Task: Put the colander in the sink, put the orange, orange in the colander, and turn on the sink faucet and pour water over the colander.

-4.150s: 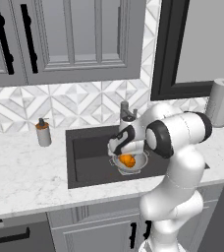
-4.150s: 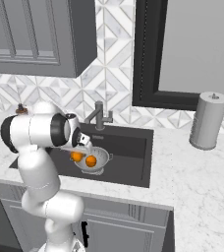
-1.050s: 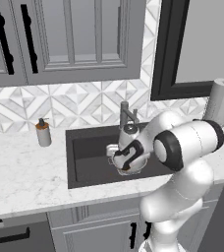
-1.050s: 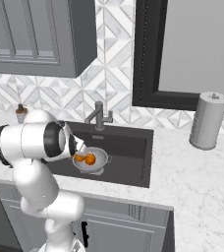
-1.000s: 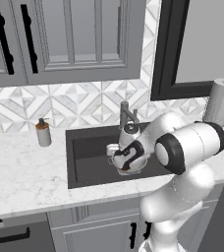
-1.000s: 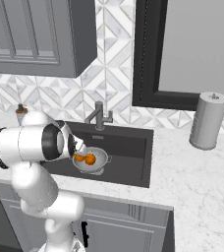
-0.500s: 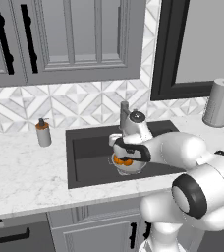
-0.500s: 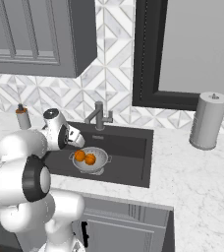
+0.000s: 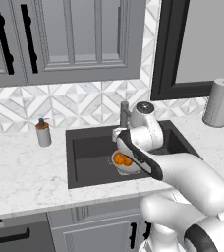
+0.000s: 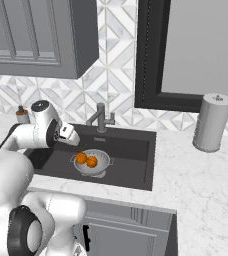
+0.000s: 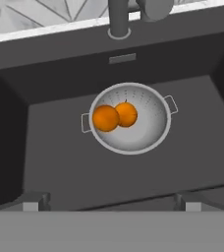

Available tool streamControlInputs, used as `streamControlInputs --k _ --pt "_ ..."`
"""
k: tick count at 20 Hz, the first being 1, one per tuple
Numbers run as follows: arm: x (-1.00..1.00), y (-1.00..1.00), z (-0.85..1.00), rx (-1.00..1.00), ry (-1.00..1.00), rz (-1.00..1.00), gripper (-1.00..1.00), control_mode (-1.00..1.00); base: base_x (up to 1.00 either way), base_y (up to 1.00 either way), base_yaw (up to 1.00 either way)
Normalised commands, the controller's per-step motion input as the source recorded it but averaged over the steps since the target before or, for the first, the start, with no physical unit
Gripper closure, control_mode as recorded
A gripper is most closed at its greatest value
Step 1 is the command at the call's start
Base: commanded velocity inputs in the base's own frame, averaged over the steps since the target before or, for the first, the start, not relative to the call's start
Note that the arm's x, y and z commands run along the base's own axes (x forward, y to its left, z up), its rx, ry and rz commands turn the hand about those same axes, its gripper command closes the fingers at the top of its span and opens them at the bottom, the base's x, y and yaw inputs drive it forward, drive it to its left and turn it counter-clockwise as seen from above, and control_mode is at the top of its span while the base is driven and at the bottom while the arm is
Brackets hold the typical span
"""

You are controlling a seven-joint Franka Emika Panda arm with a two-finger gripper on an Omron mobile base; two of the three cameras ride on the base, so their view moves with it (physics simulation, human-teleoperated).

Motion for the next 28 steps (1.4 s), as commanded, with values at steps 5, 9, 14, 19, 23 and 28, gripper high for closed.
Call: streamControlInputs --k 5,9,14,19,23,28 --pt "-0.67 -0.35 0.28 0.0 -0.02 0.06 -1.0 -1.0 0.0 0.0 0.0" --pt "-0.5 -0.71 0.28 0.0 -0.07 0.1 -1.0 -1.0 0.0 0.0 0.0" --pt "-0.17 -0.69 0.38 0.02 -0.06 0.09 -1.0 -1.0 0.0 0.0 0.0" --pt "-0.02 -0.64 0.21 0.01 -0.13 0.07 -1.0 -1.0 0.0 0.0 0.0" --pt "0.0 -0.58 0.02 0.0 -0.2 0.07 -1.0 -1.0 0.0 0.0 0.0" --pt "0.08 -0.32 0.0 0.0 -0.28 0.07 -1.0 -1.0 0.0 0.0 0.0"
